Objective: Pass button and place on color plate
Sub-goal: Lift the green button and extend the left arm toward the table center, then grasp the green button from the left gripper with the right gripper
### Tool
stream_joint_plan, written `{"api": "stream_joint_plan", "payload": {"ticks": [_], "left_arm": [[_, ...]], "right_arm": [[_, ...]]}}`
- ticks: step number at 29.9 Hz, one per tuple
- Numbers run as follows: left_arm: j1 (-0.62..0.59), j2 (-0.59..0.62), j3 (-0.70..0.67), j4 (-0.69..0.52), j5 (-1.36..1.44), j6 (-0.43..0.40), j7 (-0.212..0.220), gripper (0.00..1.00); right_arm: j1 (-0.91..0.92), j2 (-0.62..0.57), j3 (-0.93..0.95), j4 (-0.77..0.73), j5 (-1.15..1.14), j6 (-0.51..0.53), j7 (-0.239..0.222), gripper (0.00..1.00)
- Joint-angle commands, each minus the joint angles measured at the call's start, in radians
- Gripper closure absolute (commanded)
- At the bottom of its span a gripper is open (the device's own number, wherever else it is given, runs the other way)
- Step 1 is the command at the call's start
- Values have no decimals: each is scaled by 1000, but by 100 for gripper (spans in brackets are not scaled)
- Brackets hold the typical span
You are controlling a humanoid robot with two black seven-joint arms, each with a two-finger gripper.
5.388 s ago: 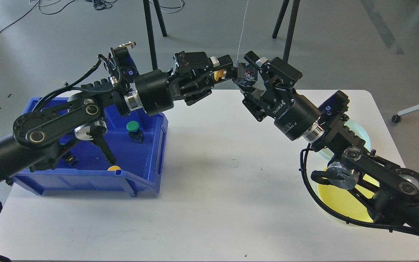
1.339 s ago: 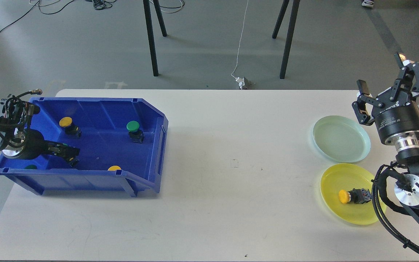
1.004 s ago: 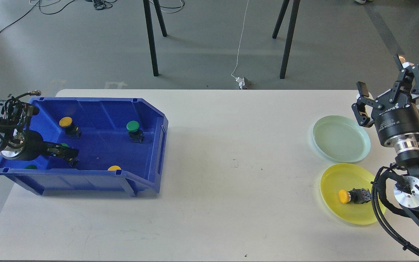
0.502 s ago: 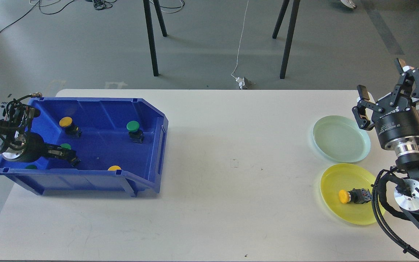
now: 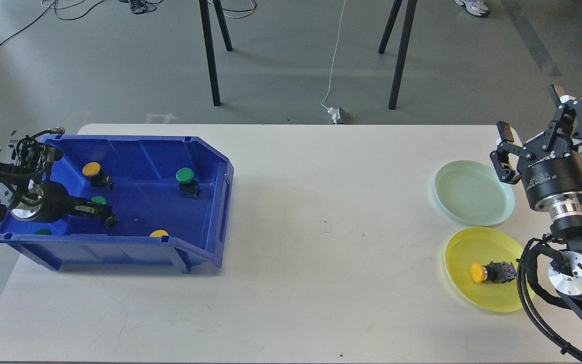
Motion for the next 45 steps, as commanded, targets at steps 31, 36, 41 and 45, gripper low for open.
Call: {"api": "stream_joint_plan", "payload": {"ticks": [31, 36, 41, 45], "left_arm": [[-97, -156, -227, -596, -674, 0, 0, 96], [-97, -159, -229, -593, -680, 0, 0, 96], [-97, -159, -229, -593, -681, 0, 0, 96], [-97, -159, -229, -593, -681, 0, 0, 96]], "right_arm": [[-32, -175, -226, 113, -5, 323, -19, 1], [86, -143, -357, 105, -2, 354, -27, 1], [212, -107, -453, 97, 0, 356, -22, 1], [281, -62, -497, 70, 0, 362, -22, 1]]}}
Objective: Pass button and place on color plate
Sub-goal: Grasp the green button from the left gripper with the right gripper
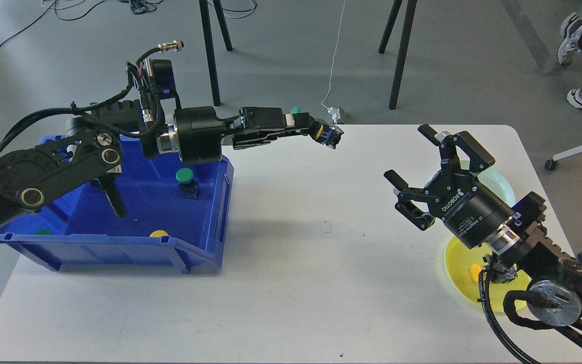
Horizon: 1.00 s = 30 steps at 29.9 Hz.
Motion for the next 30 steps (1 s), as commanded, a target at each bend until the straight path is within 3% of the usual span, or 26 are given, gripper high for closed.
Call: {"api": "stream_joint_plan", "payload": {"ticks": [1, 24, 30], "left_arm": [[0, 0, 0, 0, 0, 0, 0, 96], [-2, 0, -2, 6, -14, 0, 0, 96], [-2, 0, -2, 11, -16, 0, 0, 96]], "right_arm": [[67, 49, -51, -31, 0, 2, 0, 1], [219, 305, -135, -215, 42, -3, 5, 6], [230, 320, -135, -225, 40, -6, 6, 31]]}}
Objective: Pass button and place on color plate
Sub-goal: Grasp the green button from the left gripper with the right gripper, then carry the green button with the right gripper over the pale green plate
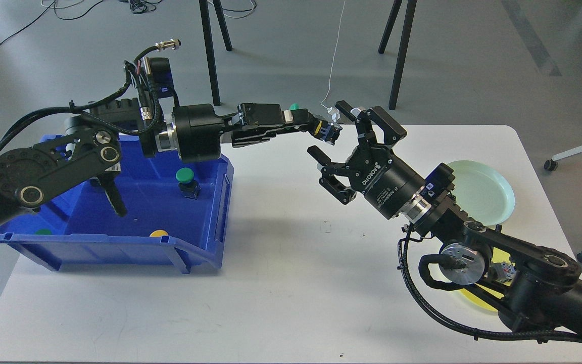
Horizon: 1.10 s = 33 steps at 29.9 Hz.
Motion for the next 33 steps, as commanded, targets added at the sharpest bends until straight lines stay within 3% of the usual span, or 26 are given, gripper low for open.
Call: {"api": "stream_joint_plan", "payload": {"ticks": [1, 8, 19, 20, 21, 22, 24, 28, 33], "left_arm": [[1, 0, 0, 0, 0, 0, 0, 96], [1, 0, 0, 2, -2, 0, 0, 96], [1, 0, 0, 8, -11, 0, 0, 95], [1, 0, 0, 8, -11, 0, 0, 92], [1, -1, 0, 8, -11, 0, 0, 84], [1, -1, -1, 8, -14, 0, 0, 70], [2, -5, -2, 8, -34, 0, 0, 32], [2, -12, 0, 22, -60, 0, 0, 22], [2, -12, 2, 26, -60, 0, 0, 20]], "right_arm": [[2, 5, 0, -1, -2, -2, 0, 36], [-1, 2, 0, -1, -2, -2, 1, 64], [2, 5, -3, -12, -5, -2, 4, 98], [2, 5, -3, -14, -6, -2, 3, 99], [2, 5, -3, -14, -8, -2, 3, 99], [2, 4, -3, -14, -9, -2, 3, 99], [2, 4, -3, -14, -11, -2, 3, 99], [-4, 2, -5, -14, -3, -14, 3, 99], [-56, -6, 58, -14, 1, -58, 3, 99]]}}
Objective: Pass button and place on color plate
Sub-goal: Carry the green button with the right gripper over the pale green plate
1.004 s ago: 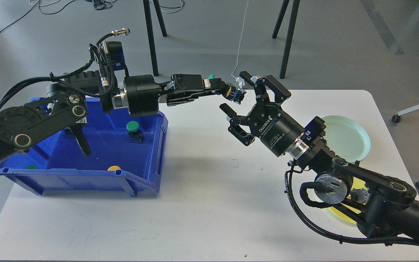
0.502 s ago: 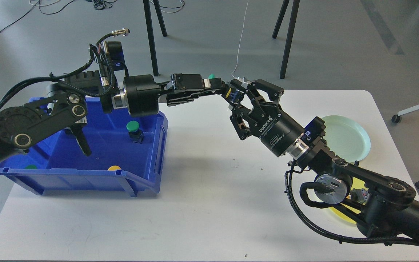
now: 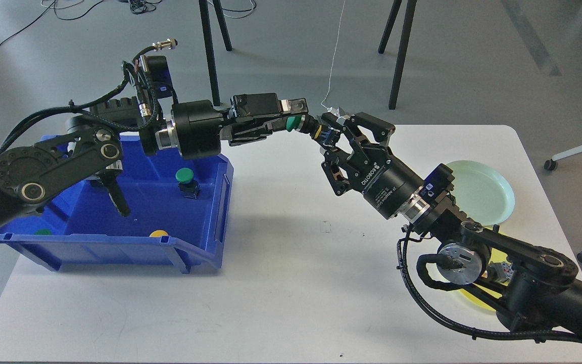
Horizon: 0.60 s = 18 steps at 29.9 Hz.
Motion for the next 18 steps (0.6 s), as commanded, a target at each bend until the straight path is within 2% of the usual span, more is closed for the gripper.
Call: {"api": "stream_joint_plan", "payload": {"ticks": [1, 5, 7, 10, 14, 18], "left_arm": [[0, 0, 1, 2, 0, 0, 0, 20], [0, 0, 1, 2, -2, 0, 0, 19], [0, 0, 0, 2, -2, 0, 0, 19], [0, 0, 0, 3, -8, 0, 0, 19], [0, 0, 0, 3, -6, 0, 0, 19], [0, 0, 0, 3, -8, 0, 0, 18]], "right_arm": [[-64, -4, 83, -2, 4, -31, 1, 99], [-239, 22, 325, -28, 98, -82, -4, 99], [-316, 60, 436, -31, 199, -160, -10, 99], [-370, 71, 542, -31, 345, -377, -13, 99], [-364, 78, 577, -76, 424, -614, -28, 99], [-324, 82, 596, -172, 435, -615, -76, 99]]}}
